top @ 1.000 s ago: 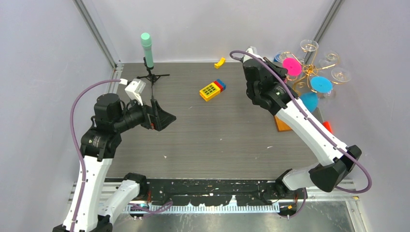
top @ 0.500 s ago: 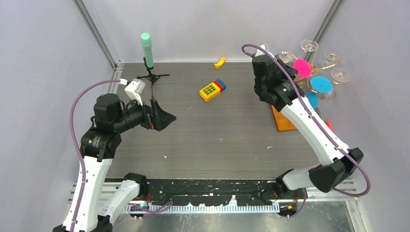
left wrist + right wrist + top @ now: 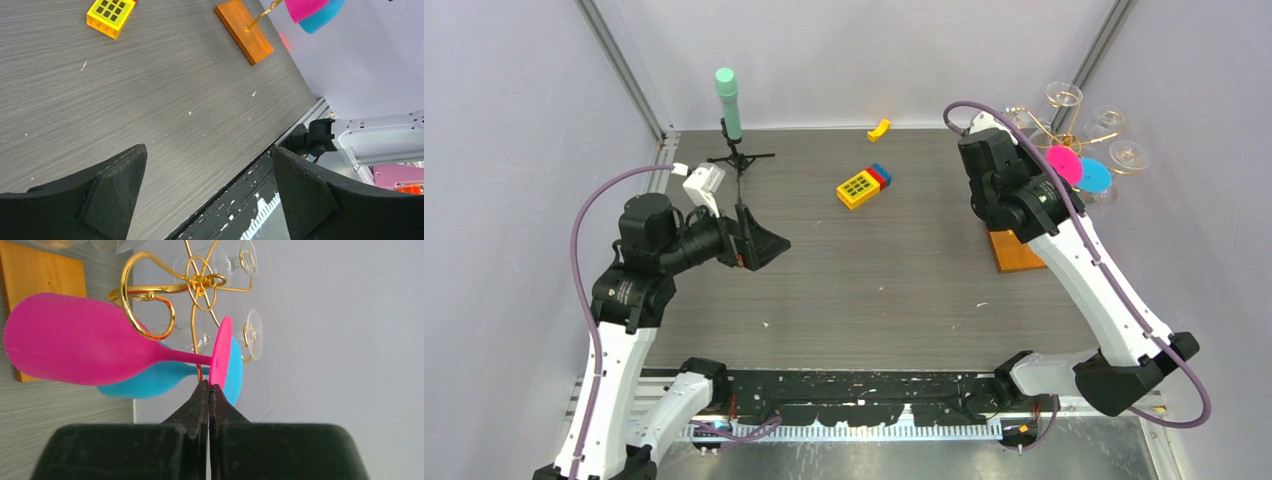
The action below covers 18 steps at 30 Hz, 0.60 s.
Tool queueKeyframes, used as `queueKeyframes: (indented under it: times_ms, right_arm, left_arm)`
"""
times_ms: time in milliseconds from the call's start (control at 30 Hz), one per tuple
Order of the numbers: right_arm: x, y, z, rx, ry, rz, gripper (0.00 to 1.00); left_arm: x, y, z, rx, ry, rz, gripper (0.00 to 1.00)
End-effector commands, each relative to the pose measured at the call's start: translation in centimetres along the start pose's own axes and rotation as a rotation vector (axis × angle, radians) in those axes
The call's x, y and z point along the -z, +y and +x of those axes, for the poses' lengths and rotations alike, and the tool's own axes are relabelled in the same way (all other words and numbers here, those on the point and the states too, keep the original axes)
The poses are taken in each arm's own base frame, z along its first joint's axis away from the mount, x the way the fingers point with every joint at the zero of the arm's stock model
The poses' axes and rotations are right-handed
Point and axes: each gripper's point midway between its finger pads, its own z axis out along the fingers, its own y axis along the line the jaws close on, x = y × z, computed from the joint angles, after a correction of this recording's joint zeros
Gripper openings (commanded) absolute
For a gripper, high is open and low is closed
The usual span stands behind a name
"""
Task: Take the wine glass off the wine glass rack
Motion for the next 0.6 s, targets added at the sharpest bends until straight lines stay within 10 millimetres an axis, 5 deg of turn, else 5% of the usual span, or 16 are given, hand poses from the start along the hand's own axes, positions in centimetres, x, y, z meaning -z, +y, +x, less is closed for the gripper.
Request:
queueKeyframes:
  times_ms: [0,567]
  right_arm:
    - [1.8,-1.3,1.0,-0.059,-0.028,-0.031,0.0]
    - [7.3,2.1,-1.5,-0.068,-0.183,-0.212,0.0]
  left_arm:
    - [-0.4,-0.7,-0.9,0.002,-0.03,0.05,0.98]
    - [-1.5,-0.1,-0.8,0.063,-0.009,0.044,0.98]
